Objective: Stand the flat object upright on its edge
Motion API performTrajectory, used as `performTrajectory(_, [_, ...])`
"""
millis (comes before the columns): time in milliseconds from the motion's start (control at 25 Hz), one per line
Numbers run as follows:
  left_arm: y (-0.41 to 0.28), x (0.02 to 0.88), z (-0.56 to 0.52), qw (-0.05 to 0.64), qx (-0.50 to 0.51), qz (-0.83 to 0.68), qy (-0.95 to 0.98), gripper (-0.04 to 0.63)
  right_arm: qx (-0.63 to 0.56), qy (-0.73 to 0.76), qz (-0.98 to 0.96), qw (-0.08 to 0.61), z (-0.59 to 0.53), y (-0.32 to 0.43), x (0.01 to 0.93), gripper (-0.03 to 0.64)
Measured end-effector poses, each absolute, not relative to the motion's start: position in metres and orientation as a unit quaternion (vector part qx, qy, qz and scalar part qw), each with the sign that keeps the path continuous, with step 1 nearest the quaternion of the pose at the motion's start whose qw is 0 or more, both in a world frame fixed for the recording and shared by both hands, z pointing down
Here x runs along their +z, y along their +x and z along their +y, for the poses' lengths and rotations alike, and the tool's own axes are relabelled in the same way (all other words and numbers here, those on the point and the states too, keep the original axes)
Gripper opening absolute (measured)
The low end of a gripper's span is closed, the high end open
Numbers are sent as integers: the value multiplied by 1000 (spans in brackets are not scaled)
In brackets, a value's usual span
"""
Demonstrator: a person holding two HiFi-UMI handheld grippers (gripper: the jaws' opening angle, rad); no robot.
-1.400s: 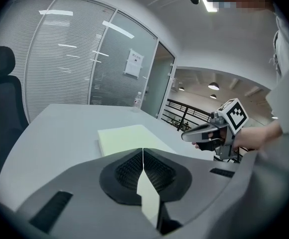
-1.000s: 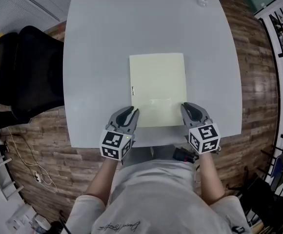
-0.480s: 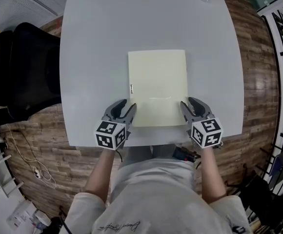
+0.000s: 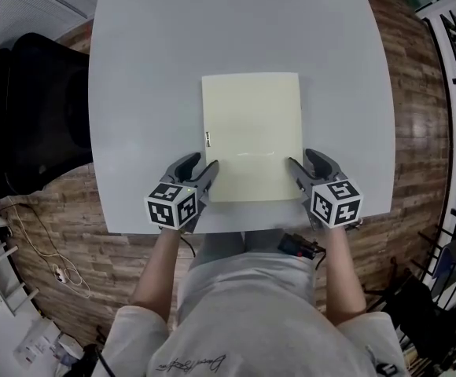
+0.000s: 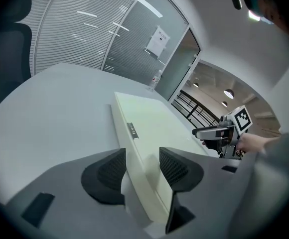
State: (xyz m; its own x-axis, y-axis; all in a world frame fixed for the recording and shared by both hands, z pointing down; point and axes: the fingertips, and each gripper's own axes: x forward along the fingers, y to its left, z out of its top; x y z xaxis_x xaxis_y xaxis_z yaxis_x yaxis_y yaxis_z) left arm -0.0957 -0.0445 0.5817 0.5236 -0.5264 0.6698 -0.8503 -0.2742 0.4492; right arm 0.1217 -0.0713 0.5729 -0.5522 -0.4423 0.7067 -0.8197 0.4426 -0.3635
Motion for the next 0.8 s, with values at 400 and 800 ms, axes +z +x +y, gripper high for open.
performTrajectory(400, [-93,590,-46,447,184,-412,772,242,387,373,-798,272,-71,121,583,253])
performTrajectory(800, [-87,595,-50,486,163,-386,767,242,415,362,-790,268,-71,121,590,259])
